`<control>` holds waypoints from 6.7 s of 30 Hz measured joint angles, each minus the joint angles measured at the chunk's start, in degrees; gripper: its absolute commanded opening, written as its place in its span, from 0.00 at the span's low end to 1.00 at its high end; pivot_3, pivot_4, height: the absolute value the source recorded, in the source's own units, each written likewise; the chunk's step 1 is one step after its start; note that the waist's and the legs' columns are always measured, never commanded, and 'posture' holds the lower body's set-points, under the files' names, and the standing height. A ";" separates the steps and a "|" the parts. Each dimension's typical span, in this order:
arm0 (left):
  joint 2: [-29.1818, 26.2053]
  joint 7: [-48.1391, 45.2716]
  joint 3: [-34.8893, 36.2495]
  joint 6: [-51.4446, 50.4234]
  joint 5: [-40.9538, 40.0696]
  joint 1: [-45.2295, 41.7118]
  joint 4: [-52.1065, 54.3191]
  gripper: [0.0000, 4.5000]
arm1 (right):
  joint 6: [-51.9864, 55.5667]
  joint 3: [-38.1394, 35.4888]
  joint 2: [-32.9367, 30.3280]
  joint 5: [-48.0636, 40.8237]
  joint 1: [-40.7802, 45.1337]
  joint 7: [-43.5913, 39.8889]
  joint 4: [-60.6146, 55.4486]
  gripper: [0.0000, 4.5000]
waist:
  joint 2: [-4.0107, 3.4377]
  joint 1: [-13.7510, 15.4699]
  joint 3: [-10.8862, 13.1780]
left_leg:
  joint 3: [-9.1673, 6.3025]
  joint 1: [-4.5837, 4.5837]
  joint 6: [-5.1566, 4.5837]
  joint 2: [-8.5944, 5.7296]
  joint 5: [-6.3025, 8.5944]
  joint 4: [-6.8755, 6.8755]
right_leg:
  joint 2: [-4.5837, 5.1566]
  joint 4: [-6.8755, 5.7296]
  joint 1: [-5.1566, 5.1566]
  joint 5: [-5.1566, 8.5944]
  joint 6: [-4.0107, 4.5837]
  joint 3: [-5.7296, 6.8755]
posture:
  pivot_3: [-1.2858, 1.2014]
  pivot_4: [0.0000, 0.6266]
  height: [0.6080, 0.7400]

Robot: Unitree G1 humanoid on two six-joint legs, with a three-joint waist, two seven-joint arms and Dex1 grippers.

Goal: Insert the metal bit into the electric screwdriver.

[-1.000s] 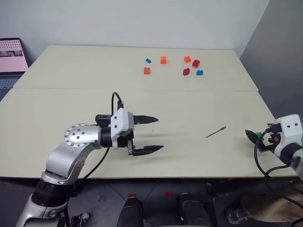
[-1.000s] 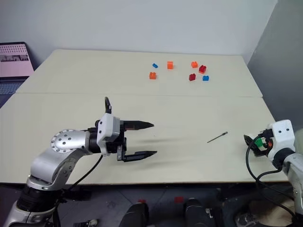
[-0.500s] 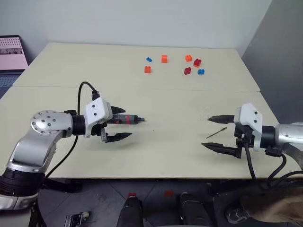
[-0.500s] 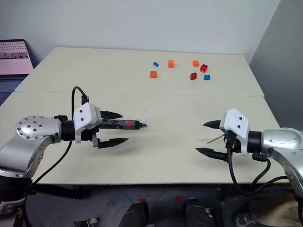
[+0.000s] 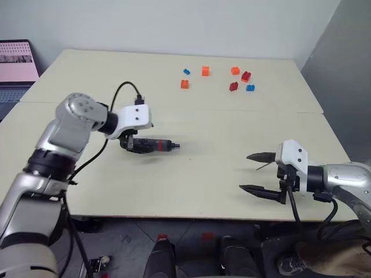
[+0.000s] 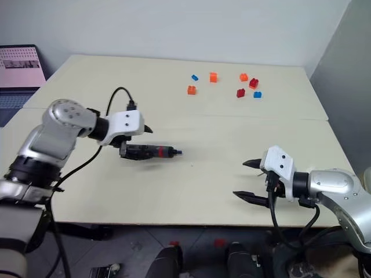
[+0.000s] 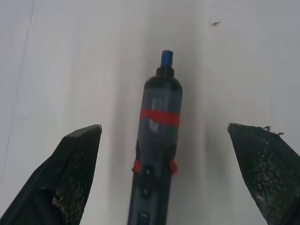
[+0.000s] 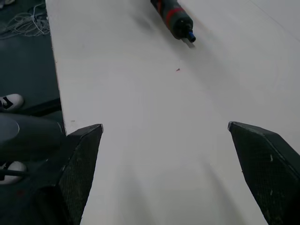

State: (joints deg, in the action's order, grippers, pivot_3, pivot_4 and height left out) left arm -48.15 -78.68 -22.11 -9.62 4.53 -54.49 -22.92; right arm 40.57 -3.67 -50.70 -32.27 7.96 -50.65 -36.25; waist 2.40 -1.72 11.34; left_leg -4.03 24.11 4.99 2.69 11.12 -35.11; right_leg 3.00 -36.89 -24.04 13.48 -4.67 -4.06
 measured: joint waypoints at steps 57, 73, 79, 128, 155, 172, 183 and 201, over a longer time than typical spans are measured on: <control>23.61 7.31 16.24 -10.38 -7.78 -1.49 -1.19 0.37 | 3.08 -1.87 0.63 -4.90 6.22 5.53 -1.45 1.00 | -0.02 -0.16 -0.01 | -0.39 0.03 -0.12 0.01 -0.09 -0.34 | -0.16 -0.28 0.16 -0.31 -0.52 0.11 | 0.52 0.24 1.00; 38.94 34.35 25.11 -7.12 -17.52 19.69 14.17 0.37 | 2.66 0.49 3.43 -4.46 14.43 6.85 2.87 1.00 | -0.03 0.04 -0.01 | -0.42 -0.25 -0.11 -0.01 -0.08 -0.87 | -0.18 -0.10 0.74 -0.43 -0.40 0.07 | 0.52 0.24 1.00; 38.17 34.31 23.46 -2.23 -17.59 23.85 17.06 0.37 | 2.66 0.51 3.39 -4.50 15.27 6.63 2.88 1.00 | -0.04 0.05 -0.02 | -0.42 -0.25 -0.11 -0.02 -0.08 -0.86 | -0.18 -0.07 0.75 -0.41 -0.38 0.07 | 0.52 0.24 1.00; 32.13 36.88 19.78 -0.78 -22.03 34.11 30.23 0.37 | -9.45 5.09 -3.55 9.47 16.31 -6.28 15.67 1.00 | -0.07 0.00 -0.02 | -0.38 -0.21 -0.09 -0.02 -0.06 -0.82 | -0.15 0.08 0.71 -0.38 -0.32 0.06 | 0.52 0.24 1.00; 38.49 37.89 14.41 9.18 -19.19 30.59 24.04 0.37 | -55.41 34.93 3.42 46.56 50.06 -36.17 76.05 1.00 | -0.44 -1.22 0.21 | -0.28 -0.23 -0.08 -0.04 -0.07 -0.71 | -0.14 0.06 0.62 -0.39 -0.36 0.00 | 0.52 0.24 1.00; 38.32 39.34 14.27 10.09 -18.34 32.39 24.06 0.37 | -66.30 38.72 11.99 58.43 58.68 -32.92 96.95 0.24 | -0.55 -1.63 0.27 | -0.30 -0.38 -0.07 -0.05 -0.09 -0.74 | -0.15 -0.03 0.73 -0.43 -0.37 -0.01 | 0.52 0.24 1.00; 38.12 39.85 14.17 10.43 -18.19 33.10 24.06 0.37 | -69.21 36.90 11.64 58.90 57.61 -31.57 95.67 0.00 | -0.55 -1.69 0.27 | -0.30 -0.40 -0.06 -0.05 -0.09 -0.74 | -0.15 -0.03 0.75 -0.45 -0.36 -0.01 | 0.52 0.24 1.00; 40.66 47.11 15.33 10.34 -16.83 33.95 25.15 0.37 | -21.18 4.85 11.81 21.77 35.59 -23.50 45.30 0.00 | -0.66 -0.70 0.34 | -0.36 -0.30 -0.06 -0.08 -0.09 -0.77 | -0.15 0.00 0.72 -0.43 -0.35 -0.01 | 0.52 0.24 1.00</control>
State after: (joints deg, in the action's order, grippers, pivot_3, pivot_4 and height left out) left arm -7.49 -31.57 -6.78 0.72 -12.30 -20.54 2.23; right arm 19.39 1.18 -38.88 -10.50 43.55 -74.15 9.04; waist 1.74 -2.42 11.67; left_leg -4.39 23.81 4.93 2.61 11.03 -35.89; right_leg 2.85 -36.89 -23.32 13.04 -5.02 -4.07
